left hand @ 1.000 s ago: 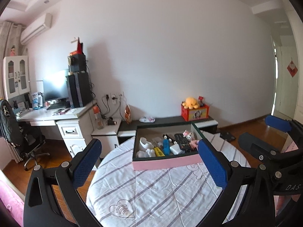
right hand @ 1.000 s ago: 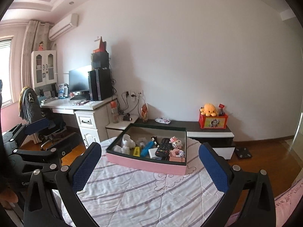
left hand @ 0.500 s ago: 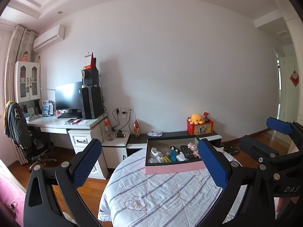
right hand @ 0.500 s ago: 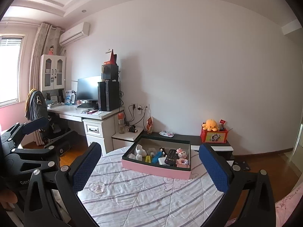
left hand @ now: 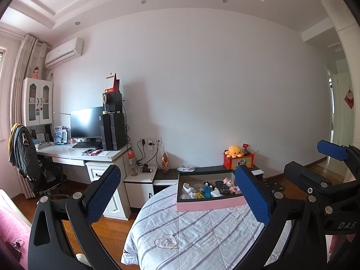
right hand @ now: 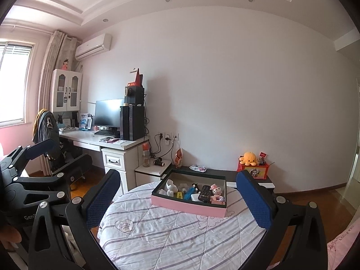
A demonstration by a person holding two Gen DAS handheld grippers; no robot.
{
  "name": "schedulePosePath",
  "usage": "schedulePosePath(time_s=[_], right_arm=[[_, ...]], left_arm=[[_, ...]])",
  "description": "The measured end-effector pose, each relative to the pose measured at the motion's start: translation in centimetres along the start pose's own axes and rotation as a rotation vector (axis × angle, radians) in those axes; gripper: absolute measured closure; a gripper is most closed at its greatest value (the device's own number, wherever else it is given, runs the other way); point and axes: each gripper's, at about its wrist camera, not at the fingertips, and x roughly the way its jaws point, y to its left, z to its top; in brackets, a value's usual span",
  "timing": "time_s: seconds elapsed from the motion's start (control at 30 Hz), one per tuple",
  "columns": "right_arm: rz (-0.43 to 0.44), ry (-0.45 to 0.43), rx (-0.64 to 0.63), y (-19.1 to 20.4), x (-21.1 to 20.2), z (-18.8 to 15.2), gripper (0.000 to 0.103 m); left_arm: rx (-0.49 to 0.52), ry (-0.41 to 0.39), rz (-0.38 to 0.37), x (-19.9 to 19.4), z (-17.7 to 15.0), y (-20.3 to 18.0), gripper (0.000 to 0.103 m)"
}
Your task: Organize rigid objects
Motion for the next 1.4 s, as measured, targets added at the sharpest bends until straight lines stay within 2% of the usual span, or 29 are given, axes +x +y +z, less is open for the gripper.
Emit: schedulePosePath(time_s=[0.63,1.4], right_arm=[[-0.001,-0.014,-0.006,0.9,-1.9,-0.2,0.0],[0.0,-0.008,-0.001,0.5,-1.6,0.0,0.0]], left_arm=[[0.014,-0.067,0.017,-2.5,-0.1,0.2,0.0],[0.022,-0.065,0.018,-2.9,0.1,0.3,0.0]])
